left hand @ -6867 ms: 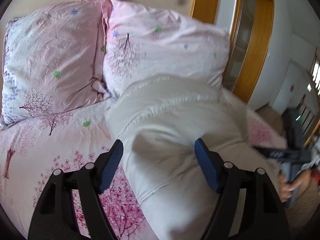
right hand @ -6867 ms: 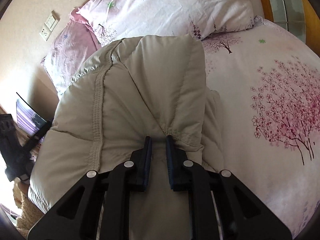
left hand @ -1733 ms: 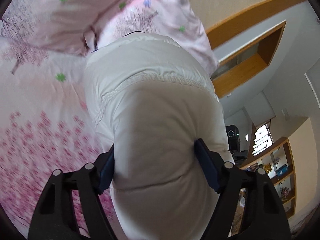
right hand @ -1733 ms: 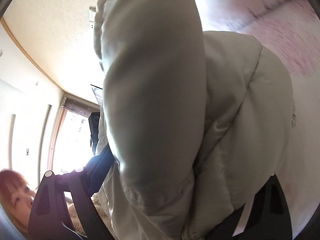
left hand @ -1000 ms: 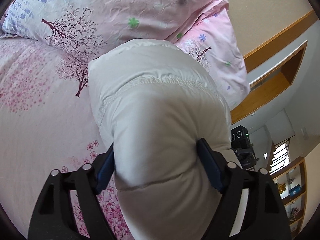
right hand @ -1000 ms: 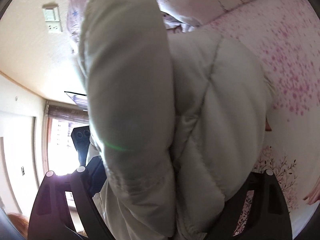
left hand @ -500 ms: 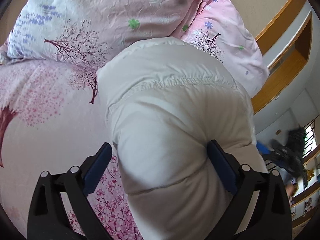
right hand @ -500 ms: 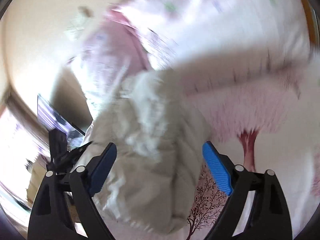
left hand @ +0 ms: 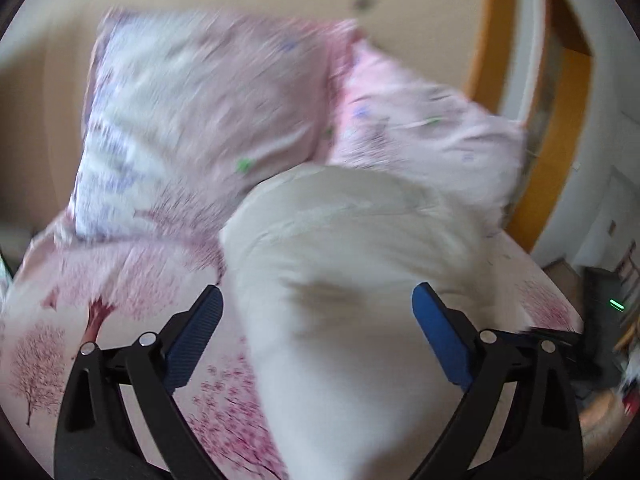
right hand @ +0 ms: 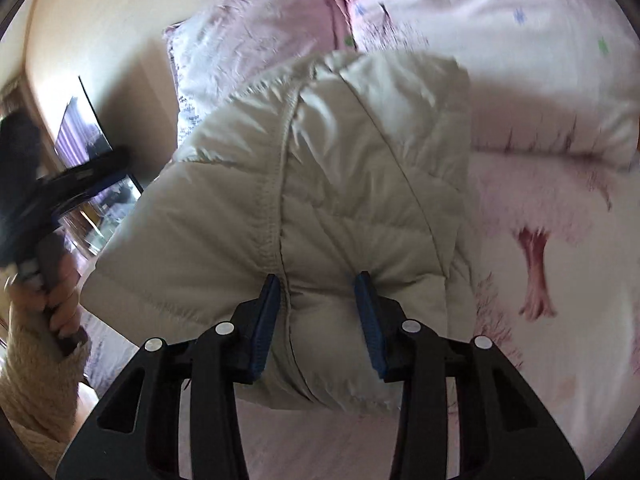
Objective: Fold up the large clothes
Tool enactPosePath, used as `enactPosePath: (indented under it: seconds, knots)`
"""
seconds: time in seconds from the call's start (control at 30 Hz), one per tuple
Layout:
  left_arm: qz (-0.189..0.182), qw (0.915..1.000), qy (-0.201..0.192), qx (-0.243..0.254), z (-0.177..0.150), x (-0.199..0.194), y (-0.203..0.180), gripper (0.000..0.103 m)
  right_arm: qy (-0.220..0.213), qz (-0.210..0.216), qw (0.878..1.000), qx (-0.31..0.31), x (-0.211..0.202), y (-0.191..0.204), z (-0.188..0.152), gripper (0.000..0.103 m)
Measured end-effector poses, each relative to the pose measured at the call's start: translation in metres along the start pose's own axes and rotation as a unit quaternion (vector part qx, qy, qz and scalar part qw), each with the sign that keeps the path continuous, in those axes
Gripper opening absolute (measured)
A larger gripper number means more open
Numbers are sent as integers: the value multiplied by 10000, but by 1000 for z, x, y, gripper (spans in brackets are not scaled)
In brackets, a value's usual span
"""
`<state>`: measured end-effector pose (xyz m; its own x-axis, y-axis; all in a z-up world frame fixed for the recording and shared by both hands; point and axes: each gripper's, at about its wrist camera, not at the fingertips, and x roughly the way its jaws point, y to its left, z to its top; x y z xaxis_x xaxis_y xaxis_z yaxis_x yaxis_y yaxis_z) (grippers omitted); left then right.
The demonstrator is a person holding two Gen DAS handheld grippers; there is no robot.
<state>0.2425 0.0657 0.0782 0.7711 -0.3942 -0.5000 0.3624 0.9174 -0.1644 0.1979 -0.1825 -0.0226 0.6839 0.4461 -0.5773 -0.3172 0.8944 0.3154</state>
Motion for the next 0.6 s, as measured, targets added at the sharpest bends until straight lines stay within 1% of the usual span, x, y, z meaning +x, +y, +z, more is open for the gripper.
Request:
enactPosePath:
  seconds: [0.07, 0.13, 0.23, 0.3, 0.33, 0.4, 0.47, 0.53, 0.6]
  knots:
    - [-44, 9994, -67, 342, -8, -13, -25, 95, 53, 61, 9999, 107, 4, -5, -5, 41]
    - [-115, 9982, 11, 593, -16, -15, -45, 96, 62, 74, 9998, 148, 2, -6, -8, 41]
    - [-142, 9944, 246, 1015, -32, -5, -68, 96, 76, 54, 9999, 141, 9, -7, -2, 41]
    - [-174, 9911, 511, 1215, -40, 9, -76, 96, 118, 72, 9998, 107, 7, -5, -4, 41]
    - [-62, 9885, 667, 1354, -46, 19, -80, 96, 149, 72, 9998, 90, 5, -4, -2, 41]
    - [196, 9831, 678, 1687, -54, 29, -87, 98, 196, 162, 9996, 138, -2, -5, 11, 41]
    - [151, 9840, 707, 1631, -56, 32, -86, 100, -176, 326, 9990, 267, -18, -12, 34, 41]
    - [78, 9851, 723, 1557, -54, 33, -83, 100, -510, 369, 9973, 391, -30, -21, 60, 41]
    - [48, 9859, 718, 1511, -54, 32, -83, 100, -686, 332, 9963, 392, -30, -26, 90, 41]
